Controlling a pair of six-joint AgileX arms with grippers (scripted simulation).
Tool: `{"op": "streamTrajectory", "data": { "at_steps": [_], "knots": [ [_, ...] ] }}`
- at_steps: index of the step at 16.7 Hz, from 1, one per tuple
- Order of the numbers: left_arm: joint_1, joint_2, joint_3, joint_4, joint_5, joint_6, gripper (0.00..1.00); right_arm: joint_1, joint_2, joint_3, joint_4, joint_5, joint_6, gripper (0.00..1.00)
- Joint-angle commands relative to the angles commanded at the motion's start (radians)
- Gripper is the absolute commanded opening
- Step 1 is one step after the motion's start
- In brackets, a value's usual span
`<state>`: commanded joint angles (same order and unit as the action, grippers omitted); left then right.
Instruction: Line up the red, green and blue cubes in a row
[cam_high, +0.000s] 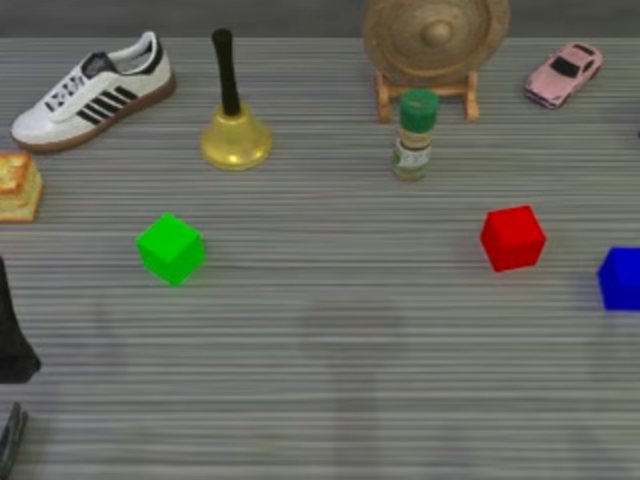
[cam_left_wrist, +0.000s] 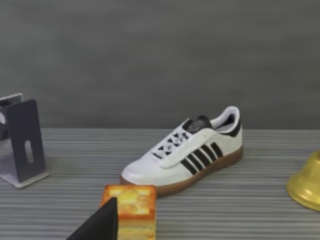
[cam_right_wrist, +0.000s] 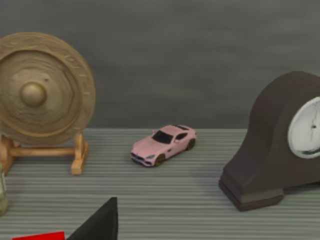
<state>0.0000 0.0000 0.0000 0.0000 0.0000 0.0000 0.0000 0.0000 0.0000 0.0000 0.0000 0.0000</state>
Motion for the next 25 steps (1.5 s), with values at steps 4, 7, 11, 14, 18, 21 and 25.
{"op": "streamTrajectory", "data": {
  "at_steps": [4,7,11,14,18,21,25],
  "knots": [
    [0.0,0.0,0.0,0.0,0.0,0.0,1.0,0.007,0.03,0.03,-0.022,-0.001,0.002,1.0],
    [0.0,0.0,0.0,0.0,0.0,0.0,1.0,0.029,0.156,0.154,-0.106,-0.001,0.011,1.0],
    [0.0,0.0,0.0,0.0,0.0,0.0,1.0,0.075,0.471,0.443,-0.292,0.001,0.028,1.0],
    [0.0,0.0,0.0,0.0,0.0,0.0,1.0,0.118,0.805,0.711,-0.467,0.003,0.042,1.0],
    [0.0,0.0,0.0,0.0,0.0,0.0,1.0,0.179,1.278,1.072,-0.715,0.006,0.061,1.0],
    [0.0,0.0,0.0,0.0,0.0,0.0,1.0,0.222,1.583,1.317,-0.89,0.006,0.074,1.0],
    [0.0,0.0,0.0,0.0,0.0,0.0,1.0,0.272,1.913,1.604,-1.079,0.005,0.091,1.0]
  ]
}}
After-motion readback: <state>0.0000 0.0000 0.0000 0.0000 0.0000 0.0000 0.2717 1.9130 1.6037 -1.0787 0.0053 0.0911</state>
